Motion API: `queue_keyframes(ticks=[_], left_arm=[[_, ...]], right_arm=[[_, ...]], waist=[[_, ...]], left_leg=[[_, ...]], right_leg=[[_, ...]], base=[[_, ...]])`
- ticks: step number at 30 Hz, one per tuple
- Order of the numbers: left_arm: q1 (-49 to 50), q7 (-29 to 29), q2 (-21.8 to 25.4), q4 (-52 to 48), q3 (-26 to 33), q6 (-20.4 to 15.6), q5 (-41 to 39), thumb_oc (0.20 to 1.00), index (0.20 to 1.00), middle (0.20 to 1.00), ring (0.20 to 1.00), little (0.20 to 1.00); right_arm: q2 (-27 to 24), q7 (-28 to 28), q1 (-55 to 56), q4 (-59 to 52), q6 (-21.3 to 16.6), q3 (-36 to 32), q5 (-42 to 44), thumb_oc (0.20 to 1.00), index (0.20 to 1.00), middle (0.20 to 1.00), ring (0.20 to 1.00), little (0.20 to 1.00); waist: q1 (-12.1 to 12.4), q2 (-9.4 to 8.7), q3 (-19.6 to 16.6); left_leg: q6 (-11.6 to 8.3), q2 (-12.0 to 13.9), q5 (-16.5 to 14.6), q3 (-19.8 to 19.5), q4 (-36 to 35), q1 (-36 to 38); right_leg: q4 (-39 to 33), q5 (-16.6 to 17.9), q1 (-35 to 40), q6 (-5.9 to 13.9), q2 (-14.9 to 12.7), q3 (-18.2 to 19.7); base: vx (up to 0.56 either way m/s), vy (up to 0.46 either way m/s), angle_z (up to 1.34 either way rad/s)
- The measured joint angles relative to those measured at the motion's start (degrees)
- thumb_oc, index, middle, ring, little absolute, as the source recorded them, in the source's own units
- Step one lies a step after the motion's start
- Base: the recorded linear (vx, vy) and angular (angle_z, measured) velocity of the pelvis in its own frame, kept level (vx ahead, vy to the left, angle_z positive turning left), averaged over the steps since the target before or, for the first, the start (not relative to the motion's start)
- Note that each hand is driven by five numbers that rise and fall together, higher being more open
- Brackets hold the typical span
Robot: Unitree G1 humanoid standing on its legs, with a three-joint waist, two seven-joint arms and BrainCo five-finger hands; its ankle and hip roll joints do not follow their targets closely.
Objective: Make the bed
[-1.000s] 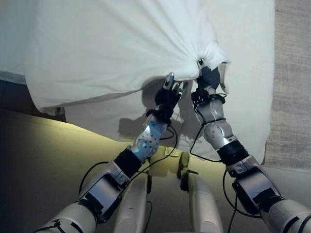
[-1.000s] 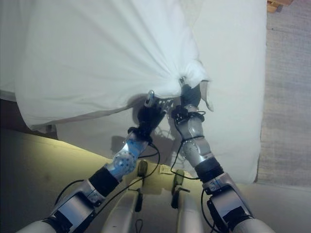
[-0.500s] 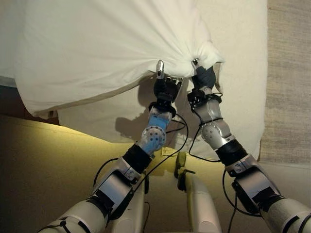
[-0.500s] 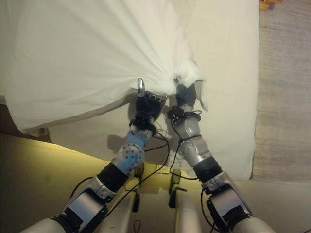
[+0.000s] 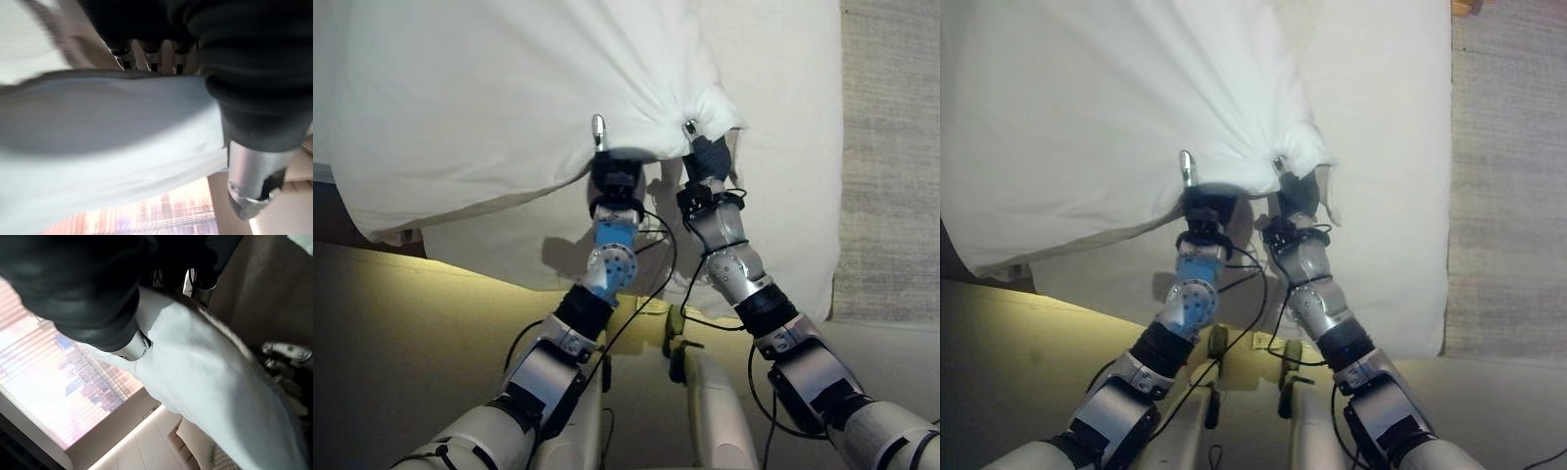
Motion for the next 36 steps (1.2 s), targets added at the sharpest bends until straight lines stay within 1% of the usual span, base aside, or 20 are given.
queue_keyframes(ticks=[4, 6, 10, 14, 15, 19, 24, 27, 30, 32, 36], left_arm=[[0.1, 2.1, 0.3, 1.8, 2.1, 0.0, 6.0, 1.0, 1.0, 1.0, 1.0, 1.0], [0.3, 2.8, 0.4, 2.0, 2.4, 0.0, 6.2, 1.0, 1.0, 1.0, 1.0, 1.0], [0.6, 4.6, 0.4, 2.0, 3.1, 0.0, 9.5, 1.0, 1.0, 1.0, 1.0, 1.0], [1.9, 5.8, 0.5, 2.1, 5.1, 0.0, 13.5, 1.0, 1.0, 1.0, 1.0, 1.0], [2.3, 6.3, 0.5, 2.1, 6.4, 0.0, 15.0, 1.0, 1.0, 1.0, 1.0, 1.0], [2.9, 6.6, 2.3, 2.7, 8.0, 0.0, 15.9, 1.0, 1.0, 1.0, 1.0, 1.0], [3.2, 7.3, 2.8, 3.8, 9.3, 0.0, 17.4, 1.0, 1.0, 1.0, 1.0, 1.0], [3.4, 8.2, 3.0, 3.8, 10.0, 0.0, 19.7, 1.0, 1.0, 1.0, 1.0, 1.0], [4.0, 8.5, 3.2, 3.8, 11.4, 0.0, 19.7, 1.0, 1.0, 1.0, 1.0, 1.0], [5.1, 8.9, 3.6, 3.8, 13.6, 0.0, 19.7, 1.0, 1.0, 1.0, 1.0, 1.0], [5.7, 8.5, 4.4, 4.0, 13.6, 0.0, 19.7, 1.0, 1.0, 1.0, 1.0, 1.0]], right_arm=[[0.8, 0.0, 0.5, 0.0, 0.0, 0.0, 0.0, 0.2, 0.2, 0.2, 0.2, 0.2], [1.0, 0.0, 0.8, 0.1, 0.0, 0.0, 0.0, 0.2, 0.2, 0.2, 0.2, 0.2], [1.0, 0.0, 1.1, 0.1, 0.0, 0.0, 0.0, 0.2, 0.2, 0.2, 0.2, 0.2], [1.1, 0.1, 1.3, 0.1, 0.0, 0.0, 0.0, 0.2, 0.2, 0.2, 0.2, 0.2], [1.1, 0.1, 1.5, 0.1, 0.0, 0.0, 0.0, 0.2, 0.2, 0.2, 0.2, 0.2], [1.1, 0.4, 2.1, 0.1, 0.0, 0.0, 0.0, 0.2, 0.2, 0.2, 0.2, 0.2], [1.1, 1.1, 2.7, 0.1, 0.0, 0.0, 0.0, 0.2, 0.2, 0.2, 0.2, 0.2], [1.1, 1.2, 2.8, 0.1, 0.0, 0.0, 0.0, 0.2, 0.2, 0.2, 0.2, 0.2], [1.1, 1.2, 3.0, 0.1, 0.0, 0.0, 0.0, 0.2, 0.2, 0.2, 0.2, 0.2], [1.1, 1.2, 3.3, 0.1, 0.0, 0.0, 0.0, 0.2, 0.2, 0.2, 0.2, 0.2], [1.1, 1.3, 3.8, 0.1, 0.0, 0.0, 0.0, 0.2, 0.2, 0.2, 0.2, 0.2]], waist=[[0.1, -0.01, 0.0], [0.1, -0.01, 0.0], [0.2, -0.02, 0.0], [0.2, -0.02, 0.0], [0.2, -0.02, 0.0], [0.2, -0.02, 0.0], [0.3, -0.02, 0.0], [0.3, -0.02, 0.0], [0.3, -0.02, 0.0], [0.3, -0.01, 0.0], [0.4, -0.01, 0.0]], left_leg=[[0.19, -0.1, -0.3, 0.5, 0.5, 0.1], [0.25, -0.1, -0.5, 0.7, 0.7, 0.1], [0.33, -0.1, -0.5, 0.9, 0.9, 0.1], [0.33, -0.1, -0.6, 0.9, 1.0, 0.1], [0.33, -0.1, -0.6, 0.9, 1.0, 0.1], [0.34, -0.1, -0.6, 1.0, 1.0, 0.1], [0.34, -0.1, -0.6, 1.0, 1.0, 0.1], [0.3, 0.0, -0.6, 1.0, 1.0, 0.1], [0.19, 0.0, -0.7, 1.0, 0.9, 0.1], [0.15, 0.1, -0.8, 1.0, 0.9, 0.0], [0.14, 0.1, -0.8, 1.0, 0.9, 0.0]], right_leg=[[0.3, 0.0, 0.1, 0.0, 0.0, 0.1], [0.4, 0.0, 0.1, 0.0, 0.0, 0.3], [0.5, 0.0, 0.1, 0.0, 0.0, 0.5], [0.5, 0.0, 0.1, 0.0, 0.0, 0.5], [0.5, 0.0, 0.1, 0.0, 0.0, 0.5], [0.5, 0.0, 0.1, 0.0, -0.1, 0.5], [0.5, 0.0, 0.1, -0.01, -0.1, 0.5], [0.5, 0.0, 0.1, -0.01, -0.1, 0.5], [0.4, 0.0, 0.1, -0.01, -0.1, 0.5], [0.3, 0.0, 0.0, -0.01, -0.1, 0.5], [0.3, -0.1, 0.0, -0.04, -0.1, 0.5]], base=[[0.01, 0.007, -0.04], [0.0, 0.004, -0.02], [0.0, 0.0, 0.0], [0.0, 0.0, 0.0], [0.0, 0.0, 0.0], [0.0, 0.0, 0.0], [0.0, 0.0, 0.0], [0.0, 0.0, 0.0], [0.0, 0.0, 0.0], [0.0, 0.0, 0.0], [0.0, 0.0, 0.0]])
